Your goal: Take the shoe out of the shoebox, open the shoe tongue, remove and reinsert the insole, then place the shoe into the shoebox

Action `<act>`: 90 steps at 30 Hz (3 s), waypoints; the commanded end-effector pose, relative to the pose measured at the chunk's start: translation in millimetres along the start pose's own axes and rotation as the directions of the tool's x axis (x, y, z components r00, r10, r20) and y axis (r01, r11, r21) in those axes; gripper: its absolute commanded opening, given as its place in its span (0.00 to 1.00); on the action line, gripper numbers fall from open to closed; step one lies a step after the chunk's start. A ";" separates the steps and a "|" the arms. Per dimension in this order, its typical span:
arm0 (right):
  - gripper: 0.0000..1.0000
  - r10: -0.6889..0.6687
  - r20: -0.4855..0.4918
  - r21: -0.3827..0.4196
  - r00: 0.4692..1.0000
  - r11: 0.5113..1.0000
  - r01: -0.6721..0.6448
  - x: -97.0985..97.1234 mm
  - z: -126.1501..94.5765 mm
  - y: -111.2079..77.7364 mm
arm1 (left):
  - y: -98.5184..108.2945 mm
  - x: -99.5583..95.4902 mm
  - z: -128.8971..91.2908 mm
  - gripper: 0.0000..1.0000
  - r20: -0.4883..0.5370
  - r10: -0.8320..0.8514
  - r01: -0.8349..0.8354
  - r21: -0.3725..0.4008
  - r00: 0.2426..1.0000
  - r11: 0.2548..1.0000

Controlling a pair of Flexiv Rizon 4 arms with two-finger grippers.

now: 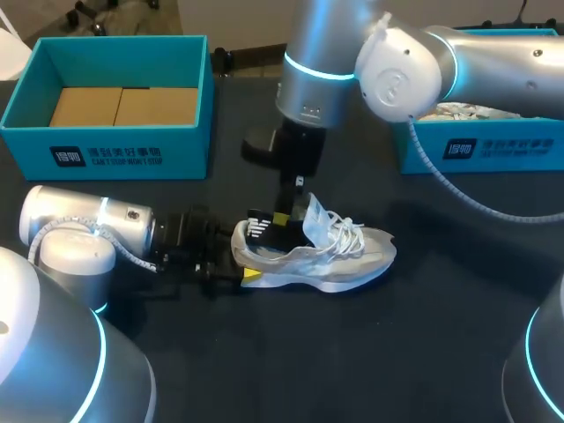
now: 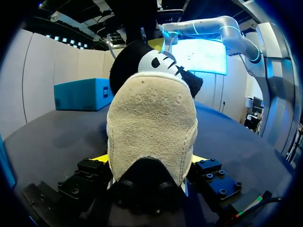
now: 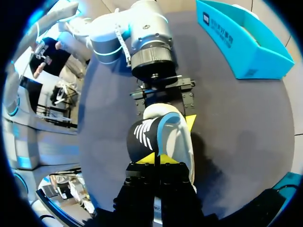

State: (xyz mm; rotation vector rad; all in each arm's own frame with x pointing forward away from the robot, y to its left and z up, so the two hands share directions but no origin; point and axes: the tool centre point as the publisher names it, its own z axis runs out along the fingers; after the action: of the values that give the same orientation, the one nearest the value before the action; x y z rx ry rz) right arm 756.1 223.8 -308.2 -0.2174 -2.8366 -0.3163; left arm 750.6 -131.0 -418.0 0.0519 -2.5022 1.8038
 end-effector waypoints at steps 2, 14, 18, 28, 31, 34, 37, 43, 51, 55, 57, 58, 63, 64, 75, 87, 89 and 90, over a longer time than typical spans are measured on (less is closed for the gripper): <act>0.00 -0.003 -0.048 0.019 0.999 1.000 0.004 -5.6 4.1 6.7 | -0.3 0.0 2.2 0.00 0.001 -0.001 0.001 -0.002 1.000 1.000; 0.00 -0.006 -0.099 0.044 0.995 0.999 0.011 -2.9 0.3 11.5 | -0.3 0.0 2.2 0.00 0.001 -0.001 0.001 -0.002 1.000 1.000; 0.12 0.006 -0.134 0.063 0.991 0.998 0.002 0.3 -6.3 8.0 | -0.3 0.0 2.2 0.00 0.001 -0.001 0.001 -0.002 1.000 1.000; 0.39 0.024 -0.235 0.088 0.972 0.996 -0.004 0.9 -19.3 6.0 | -0.3 0.0 2.2 0.00 0.001 -0.001 0.001 -0.002 1.000 1.000; 0.44 0.028 -0.265 0.083 0.964 0.997 -0.006 0.5 -21.9 5.0 | -0.3 0.0 2.2 0.00 0.001 -0.001 0.001 -0.002 1.000 1.000; 0.49 0.035 -0.303 0.085 0.952 0.996 -0.010 -1.0 -23.3 2.7 | -0.3 0.0 2.2 0.00 0.001 -0.001 0.001 -0.002 1.000 1.000; 0.57 0.041 -0.331 0.072 0.943 0.997 -0.019 -3.2 -25.4 1.2 | -0.3 0.0 2.2 0.00 0.001 -0.001 0.001 -0.002 1.000 1.000; 0.69 0.073 -0.415 0.069 0.907 0.996 -0.049 -5.9 -27.3 -0.6 | -0.3 0.0 2.2 0.00 0.001 -0.001 0.001 -0.002 1.000 1.000; 0.71 0.099 -0.488 0.061 0.867 0.995 -0.079 -2.4 -27.1 -1.4 | -0.3 0.0 2.2 0.00 0.001 -0.001 0.001 -0.002 1.000 1.000; 0.62 0.122 -0.508 0.079 0.853 0.992 -0.094 0.9 -26.4 -0.1 | -0.3 0.0 2.2 0.00 0.001 -0.001 0.001 -0.002 1.000 1.000; 0.68 0.133 -0.517 0.092 0.846 0.991 -0.099 3.2 -24.9 0.7 | -0.3 0.0 2.2 0.00 0.001 -0.001 0.001 -0.002 1.000 1.000; 0.68 0.134 -0.518 0.093 0.845 0.991 -0.100 3.7 -24.3 1.3 | -0.3 0.0 2.2 0.00 0.001 -0.001 0.001 -0.002 1.000 1.000; 0.65 0.145 -0.521 0.100 0.841 0.989 -0.109 5.4 -19.3 3.5 | -0.3 0.0 2.2 0.00 0.001 -0.001 0.001 -0.002 1.000 1.000; 0.64 0.145 -0.522 0.099 0.840 0.989 -0.110 6.3 -18.0 4.4 | -0.3 0.0 2.2 0.00 0.001 -0.001 0.001 -0.002 1.000 1.000; 0.65 0.158 -0.531 0.066 0.833 0.987 -0.145 17.3 -7.0 5.5 | -0.3 0.0 2.2 0.00 0.001 -0.001 0.001 -0.002 1.000 1.000; 0.46 0.162 -0.534 0.044 0.830 0.985 -0.164 22.1 0.0 5.8 | -0.3 0.0 2.2 0.00 0.001 -0.001 0.001 -0.002 1.000 1.000; 0.43 0.160 -0.536 0.043 0.829 0.986 -0.162 22.3 1.1 6.3 | -0.3 0.0 2.2 0.00 0.001 -0.001 0.001 -0.002 1.000 1.000; 0.41 0.159 -0.537 0.043 0.828 0.986 -0.161 22.6 1.7 6.5 | -0.3 0.0 2.2 0.00 0.001 -0.001 0.001 -0.002 1.000 1.000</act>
State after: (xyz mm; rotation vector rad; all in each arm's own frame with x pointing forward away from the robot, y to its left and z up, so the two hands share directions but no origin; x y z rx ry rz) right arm 736.9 232.9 -301.4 -0.3102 -2.2381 -0.2895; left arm 750.7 -132.1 -417.7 0.0519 -2.5016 1.8037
